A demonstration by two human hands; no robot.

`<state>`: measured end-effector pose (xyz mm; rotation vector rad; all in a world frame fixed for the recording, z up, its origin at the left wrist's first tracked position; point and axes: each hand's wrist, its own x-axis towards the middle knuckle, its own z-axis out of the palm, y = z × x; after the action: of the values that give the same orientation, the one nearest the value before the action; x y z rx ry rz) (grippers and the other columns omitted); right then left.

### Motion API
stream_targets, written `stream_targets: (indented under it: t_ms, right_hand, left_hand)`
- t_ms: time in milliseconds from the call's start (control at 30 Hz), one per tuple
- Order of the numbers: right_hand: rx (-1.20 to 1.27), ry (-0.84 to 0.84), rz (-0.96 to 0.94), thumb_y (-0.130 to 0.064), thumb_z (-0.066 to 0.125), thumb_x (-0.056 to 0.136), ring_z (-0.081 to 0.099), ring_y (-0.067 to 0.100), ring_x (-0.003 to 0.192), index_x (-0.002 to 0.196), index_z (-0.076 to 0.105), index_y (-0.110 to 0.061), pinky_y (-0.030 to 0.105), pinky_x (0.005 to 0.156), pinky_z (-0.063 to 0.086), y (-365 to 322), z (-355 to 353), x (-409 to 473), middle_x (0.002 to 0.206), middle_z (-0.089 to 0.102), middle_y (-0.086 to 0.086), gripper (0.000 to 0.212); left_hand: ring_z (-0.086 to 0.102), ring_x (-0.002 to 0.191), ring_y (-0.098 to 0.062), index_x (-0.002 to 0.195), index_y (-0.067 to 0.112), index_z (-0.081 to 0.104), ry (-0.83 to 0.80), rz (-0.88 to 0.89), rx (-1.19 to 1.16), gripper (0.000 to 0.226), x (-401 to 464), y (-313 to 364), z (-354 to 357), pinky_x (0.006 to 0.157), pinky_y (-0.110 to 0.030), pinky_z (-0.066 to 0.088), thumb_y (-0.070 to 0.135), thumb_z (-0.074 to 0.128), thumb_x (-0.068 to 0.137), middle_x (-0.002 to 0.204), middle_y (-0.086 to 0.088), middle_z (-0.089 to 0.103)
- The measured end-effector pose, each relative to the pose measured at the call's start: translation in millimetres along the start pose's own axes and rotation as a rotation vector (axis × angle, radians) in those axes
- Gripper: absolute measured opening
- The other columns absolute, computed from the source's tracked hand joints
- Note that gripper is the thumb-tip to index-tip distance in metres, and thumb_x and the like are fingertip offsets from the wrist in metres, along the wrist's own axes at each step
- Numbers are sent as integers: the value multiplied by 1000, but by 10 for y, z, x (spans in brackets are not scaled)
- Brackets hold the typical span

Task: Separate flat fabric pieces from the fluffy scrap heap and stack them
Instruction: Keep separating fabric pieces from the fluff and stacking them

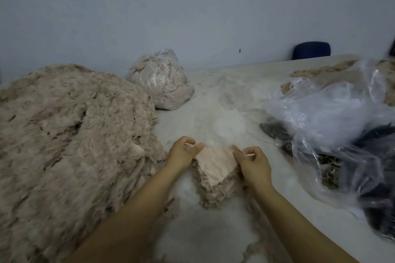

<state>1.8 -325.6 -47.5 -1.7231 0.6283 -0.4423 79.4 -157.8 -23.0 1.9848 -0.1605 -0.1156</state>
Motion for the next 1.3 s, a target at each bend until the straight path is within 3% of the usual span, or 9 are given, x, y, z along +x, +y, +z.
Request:
stream_targets:
  t_ms: [133,267,333,433,600,767,1033,1167,1300]
  right_hand:
    - [114,15,99,-31,63,86,48,17,61,67,48,-18,30,59,38,-19,-72,98,63,51,-2,27]
    - [185,177,-99,-19,58,88,51,9,65,84,47,-22,25,57,38,-138,-46,-120,69,52,-9,12]
    - [224,36,-290,-15,59,90,48,0,55,83,50,-25,18,53,39,-224,72,-424,62,53,-16,15]
    - [127,-371,-380,-15,62,90,47,0,50,82,54,-29,20,51,41,-238,298,-879,60,53,-16,18]
    - [-305,-769,-357,-30,58,93,57,14,96,140,33,-25,16,70,39,-108,649,-1216,126,48,-2,53]
    - [-373,-613,-465,-31,49,98,52,22,112,143,30,-17,23,84,38,-115,909,-1215,130,46,7,51]
    - [-310,-579,-493,-11,48,94,37,25,133,148,25,-14,31,105,36,-491,1507,-1067,148,32,10,59]
    - [-182,-596,-294,-23,48,96,60,20,84,95,58,-14,26,70,47,-647,1791,-1029,101,65,10,14]
    - [-37,-659,-126,-31,64,88,60,16,65,56,53,-23,34,73,53,-641,1989,-1079,63,60,0,35]
  left_hand:
    - [54,73,-19,81,13,59,23,1,150,23,-58,-84,-192,65,-29,43,34,61,90,82,-11,65]
    - [56,96,-16,99,26,60,-324,-85,726,40,-272,-213,-604,82,-28,46,56,69,75,103,5,59]
    - [56,108,-17,120,23,57,-479,-101,902,63,-402,-303,-754,90,-28,46,57,73,70,119,4,55]
    - [60,94,-19,101,15,65,-556,13,911,24,-589,-396,-810,76,-22,44,34,66,86,100,-2,64]
    - [57,75,4,103,20,68,-499,136,555,14,-784,-399,-901,64,-6,40,15,62,90,87,20,60]
    - [56,96,-3,109,18,67,-279,289,566,27,-849,-383,-1140,78,-2,36,22,72,82,101,12,61]
    - [57,64,1,80,26,72,16,307,657,10,-905,-323,-1446,62,-13,38,31,66,86,62,17,61]
    - [58,67,4,82,31,71,294,263,623,19,-942,-310,-1508,56,-8,34,41,57,91,65,23,57]
    - [47,111,-31,121,17,55,512,81,1018,47,-889,-345,-1672,88,-38,40,46,62,85,117,-10,54]
